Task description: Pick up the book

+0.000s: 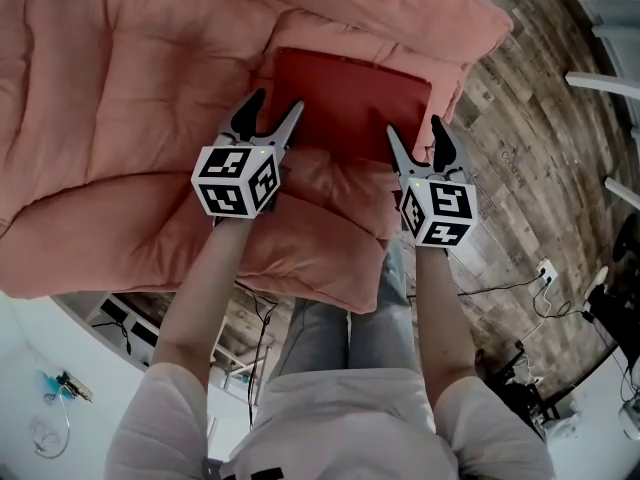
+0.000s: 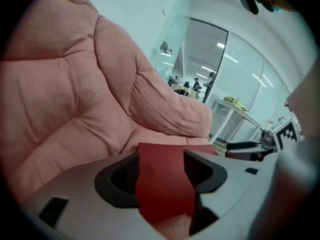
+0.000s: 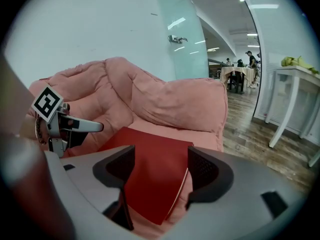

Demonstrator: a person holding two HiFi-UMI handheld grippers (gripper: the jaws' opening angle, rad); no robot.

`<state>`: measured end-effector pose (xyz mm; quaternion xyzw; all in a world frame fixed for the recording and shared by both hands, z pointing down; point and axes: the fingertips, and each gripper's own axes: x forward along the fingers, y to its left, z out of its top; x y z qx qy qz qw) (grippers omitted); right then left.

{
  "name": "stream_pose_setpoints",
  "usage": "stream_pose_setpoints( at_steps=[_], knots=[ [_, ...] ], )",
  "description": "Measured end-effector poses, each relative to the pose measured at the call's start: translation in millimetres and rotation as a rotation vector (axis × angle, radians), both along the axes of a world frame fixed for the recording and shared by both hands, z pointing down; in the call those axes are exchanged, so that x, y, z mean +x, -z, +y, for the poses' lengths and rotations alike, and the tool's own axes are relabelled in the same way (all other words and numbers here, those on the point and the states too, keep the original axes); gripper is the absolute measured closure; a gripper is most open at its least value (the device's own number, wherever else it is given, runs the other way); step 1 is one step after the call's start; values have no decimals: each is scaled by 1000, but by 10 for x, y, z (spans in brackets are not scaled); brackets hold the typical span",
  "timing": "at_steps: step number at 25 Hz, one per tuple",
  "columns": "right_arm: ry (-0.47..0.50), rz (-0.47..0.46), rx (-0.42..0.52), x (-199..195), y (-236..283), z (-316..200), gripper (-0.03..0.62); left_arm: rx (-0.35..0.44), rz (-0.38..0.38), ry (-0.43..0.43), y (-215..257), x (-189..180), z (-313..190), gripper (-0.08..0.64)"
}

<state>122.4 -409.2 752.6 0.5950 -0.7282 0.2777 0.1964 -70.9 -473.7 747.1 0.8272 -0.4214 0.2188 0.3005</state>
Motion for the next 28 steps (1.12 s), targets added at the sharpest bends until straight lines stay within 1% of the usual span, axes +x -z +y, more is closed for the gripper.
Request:
stream_pose_setpoints(
  at_steps=[8, 11, 15, 17, 19, 23, 25, 28],
  knots=[
    [-4, -30, -73, 50, -418, -38, 245, -74, -22, -9, -418, 6, 2, 273],
    [-6, -55, -86, 7, -480, -40, 239, -101, -28, 4, -508, -23, -14, 267],
    [-16, -57, -97, -4, -527, -29, 233, -135, -39, 0, -627, -52, -37, 256],
    [-24, -77, -132, -4, -604, -9, 233, -152, -61, 11, -702, -55, -53, 256],
    [-28, -97, -153, -15, -679, 4, 233, -163, -66, 16, -759, -27, -67, 256],
    [-35, -143, -169, -2, -759, -34, 233, -188, -43, 25, -828, -13, -113, 246],
    [-36, -162, -177, 8, -784, -56, 225, -193, -55, 31, -841, -31, -135, 217],
    [-29, -185, -180, 3, -807, -69, 224, -194, -67, 19, -847, -21, -141, 218]
  ],
)
